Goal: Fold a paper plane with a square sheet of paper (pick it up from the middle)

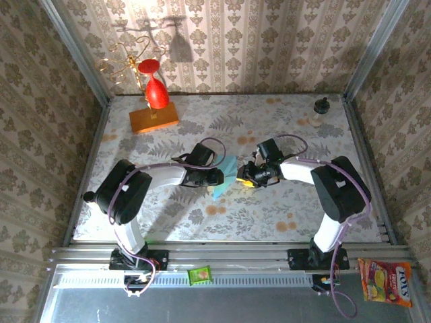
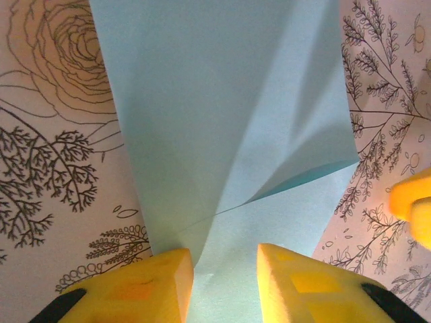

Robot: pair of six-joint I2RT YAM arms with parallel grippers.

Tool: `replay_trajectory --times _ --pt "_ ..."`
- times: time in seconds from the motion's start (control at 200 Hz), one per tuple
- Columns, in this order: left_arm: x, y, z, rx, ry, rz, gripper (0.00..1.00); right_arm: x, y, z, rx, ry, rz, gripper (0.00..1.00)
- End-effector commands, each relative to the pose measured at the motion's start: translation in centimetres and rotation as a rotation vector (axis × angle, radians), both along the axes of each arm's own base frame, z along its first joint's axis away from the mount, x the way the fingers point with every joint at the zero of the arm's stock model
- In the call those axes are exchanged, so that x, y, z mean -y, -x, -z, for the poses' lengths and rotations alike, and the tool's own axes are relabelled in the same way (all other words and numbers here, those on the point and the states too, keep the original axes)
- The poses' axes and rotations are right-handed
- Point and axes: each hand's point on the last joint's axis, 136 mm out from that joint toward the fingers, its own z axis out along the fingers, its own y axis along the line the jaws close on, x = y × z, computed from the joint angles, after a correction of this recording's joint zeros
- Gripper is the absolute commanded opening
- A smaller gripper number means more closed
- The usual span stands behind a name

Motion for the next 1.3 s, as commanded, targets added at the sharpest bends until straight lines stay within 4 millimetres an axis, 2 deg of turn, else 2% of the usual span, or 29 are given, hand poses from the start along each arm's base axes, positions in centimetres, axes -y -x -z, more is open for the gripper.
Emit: replay_trajectory --times 0.0,0.535,0.845,1.14,1.295 --pt "-2.4 2.4 3.5 -0.134 -0.09 -0.03 0.33 -1.4 -0.8 -0.6 -0.006 -0.056 -0.015 0.38" --pt "-2.7 2.5 4.0 -0.156 -0.102 -0.041 0.32 -2.6 -1.7 0.3 -0.014 -0.078 -0.028 0.22" --pt "-2.8 2.5 3.9 -0.153 -0.103 -0.047 0.32 -3.4 -2.0 0.2 -0.007 -0.124 -0.039 0.22" --pt "-3.1 2.2 3.6 -0.143 -0.11 -0.061 0.32 -4.2 -2.1 -1.0 0.039 -0.198 -0.052 0.22" --pt "-3.1 2.1 3.4 -0.14 -0.107 -0.065 0.32 -4.0 -1.8 -0.4 0.02 -0.185 -0.054 0.22"
